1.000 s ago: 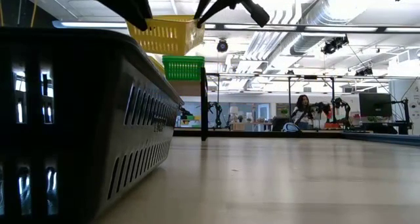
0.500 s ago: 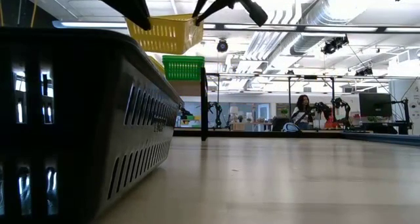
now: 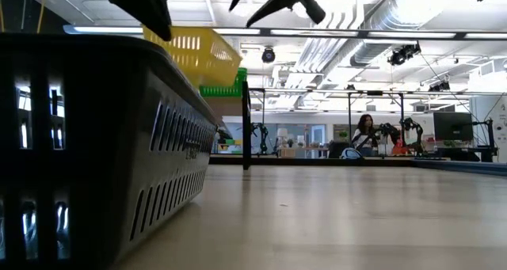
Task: Stack baskets on shelf by color
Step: Stack the yellow bin on top of the yellow bin
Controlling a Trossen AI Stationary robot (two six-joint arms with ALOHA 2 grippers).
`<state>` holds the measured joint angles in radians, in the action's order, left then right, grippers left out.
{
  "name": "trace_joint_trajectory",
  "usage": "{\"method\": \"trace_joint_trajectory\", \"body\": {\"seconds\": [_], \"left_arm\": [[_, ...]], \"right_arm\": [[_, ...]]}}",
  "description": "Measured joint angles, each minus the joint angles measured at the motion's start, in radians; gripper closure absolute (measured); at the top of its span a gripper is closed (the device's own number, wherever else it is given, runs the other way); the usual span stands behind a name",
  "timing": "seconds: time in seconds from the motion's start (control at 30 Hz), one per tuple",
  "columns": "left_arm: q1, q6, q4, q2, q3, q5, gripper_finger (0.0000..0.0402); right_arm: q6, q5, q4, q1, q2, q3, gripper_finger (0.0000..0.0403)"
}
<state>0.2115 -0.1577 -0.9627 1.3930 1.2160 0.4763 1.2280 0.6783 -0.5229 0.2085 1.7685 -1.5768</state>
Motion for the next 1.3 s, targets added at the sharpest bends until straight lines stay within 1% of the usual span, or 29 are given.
{"method": "trace_joint_trajectory", "body": {"seconds": [0.17,0.33,0.47,0.63,0.8,0.93,1.1,1.2,1.3], "left_arm": [[0.000,0.001,-0.003,-0.034,0.000,-0.001,0.0400],[-0.012,0.005,-0.009,-0.097,0.000,-0.002,0.0401],[-0.041,0.003,-0.014,-0.169,0.000,-0.001,0.0401],[-0.110,-0.049,-0.014,-0.268,0.000,-0.001,0.0401],[-0.234,-0.147,-0.014,-0.364,0.000,-0.013,0.0401],[-0.368,-0.237,-0.014,-0.423,0.000,-0.064,0.0401],[-0.553,-0.374,-0.026,-0.456,0.000,-0.202,0.0401],[-0.660,-0.453,-0.026,-0.449,0.000,-0.248,0.0401],[-0.758,-0.522,-0.029,-0.430,0.000,-0.332,0.0401]], "right_arm": [[-0.088,0.019,-0.012,0.000,-0.052,0.000,0.0261],[-0.204,0.044,-0.011,-0.003,-0.104,0.000,0.0261],[-0.318,0.052,-0.002,-0.013,-0.146,0.000,0.0261],[-0.439,0.047,0.008,-0.035,-0.189,0.000,0.0261],[-0.570,0.038,0.019,-0.061,-0.230,0.000,0.0261],[-0.670,-0.001,0.020,-0.095,-0.265,0.001,0.0261],[-0.784,-0.076,0.020,-0.151,-0.307,0.001,0.0261],[-0.834,-0.112,0.022,-0.191,-0.329,0.001,0.0261],[-0.872,-0.139,0.022,-0.234,-0.344,0.001,0.0261]]}}
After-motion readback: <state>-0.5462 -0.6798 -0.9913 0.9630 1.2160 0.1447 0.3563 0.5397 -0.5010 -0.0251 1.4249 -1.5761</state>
